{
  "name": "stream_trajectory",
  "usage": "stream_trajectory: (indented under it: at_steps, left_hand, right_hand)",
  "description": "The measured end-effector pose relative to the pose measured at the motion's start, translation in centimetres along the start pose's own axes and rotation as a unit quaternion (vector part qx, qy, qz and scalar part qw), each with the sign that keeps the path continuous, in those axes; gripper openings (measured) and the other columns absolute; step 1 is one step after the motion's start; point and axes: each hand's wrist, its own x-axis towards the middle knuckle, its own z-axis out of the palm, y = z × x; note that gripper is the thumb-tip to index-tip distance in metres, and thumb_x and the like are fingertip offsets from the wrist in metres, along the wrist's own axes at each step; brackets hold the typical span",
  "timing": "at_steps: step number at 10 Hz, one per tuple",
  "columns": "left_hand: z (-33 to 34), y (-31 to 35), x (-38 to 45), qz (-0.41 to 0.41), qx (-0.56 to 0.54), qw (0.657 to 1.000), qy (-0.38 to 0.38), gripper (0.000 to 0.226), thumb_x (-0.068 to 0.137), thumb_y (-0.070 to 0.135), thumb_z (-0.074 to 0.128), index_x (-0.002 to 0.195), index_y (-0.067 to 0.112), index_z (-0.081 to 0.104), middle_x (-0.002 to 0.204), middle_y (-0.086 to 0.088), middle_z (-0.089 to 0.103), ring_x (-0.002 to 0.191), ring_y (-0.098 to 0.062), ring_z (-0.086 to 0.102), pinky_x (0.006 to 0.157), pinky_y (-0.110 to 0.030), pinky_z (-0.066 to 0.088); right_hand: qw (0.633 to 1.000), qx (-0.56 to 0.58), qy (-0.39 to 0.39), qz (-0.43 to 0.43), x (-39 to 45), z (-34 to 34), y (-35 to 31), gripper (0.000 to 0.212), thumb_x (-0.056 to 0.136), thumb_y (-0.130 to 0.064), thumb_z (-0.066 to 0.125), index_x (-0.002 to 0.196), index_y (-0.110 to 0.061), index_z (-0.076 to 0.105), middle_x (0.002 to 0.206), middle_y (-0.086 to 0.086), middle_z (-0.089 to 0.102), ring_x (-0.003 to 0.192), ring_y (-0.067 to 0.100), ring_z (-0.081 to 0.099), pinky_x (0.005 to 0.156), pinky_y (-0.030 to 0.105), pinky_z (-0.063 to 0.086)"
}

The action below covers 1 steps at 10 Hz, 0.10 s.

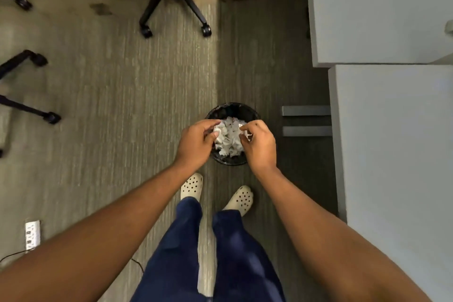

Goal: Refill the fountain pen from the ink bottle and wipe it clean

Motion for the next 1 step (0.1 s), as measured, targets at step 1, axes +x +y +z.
stream_trajectory:
  at_steps: [1]
  left_hand:
    - [0.75,-2.97,1.20,0.017,0.049,0.999,-0.013,0.044,0.100,0.007,0.067,0.144,0.011,0.063,0.147,-0.007,0.063,0.135,-0.016,0.057,0.114,-0.015,0.033]
  right_hand:
    - [0.998,-0.031,-0.032,0.048,1.73,2.99,2.98,0.032,0.092,0.000,0.074,0.122,-0.009,0.073,0.124,0.002,0.067,0.111,0.020,0.070,0.101,0.032,0.057]
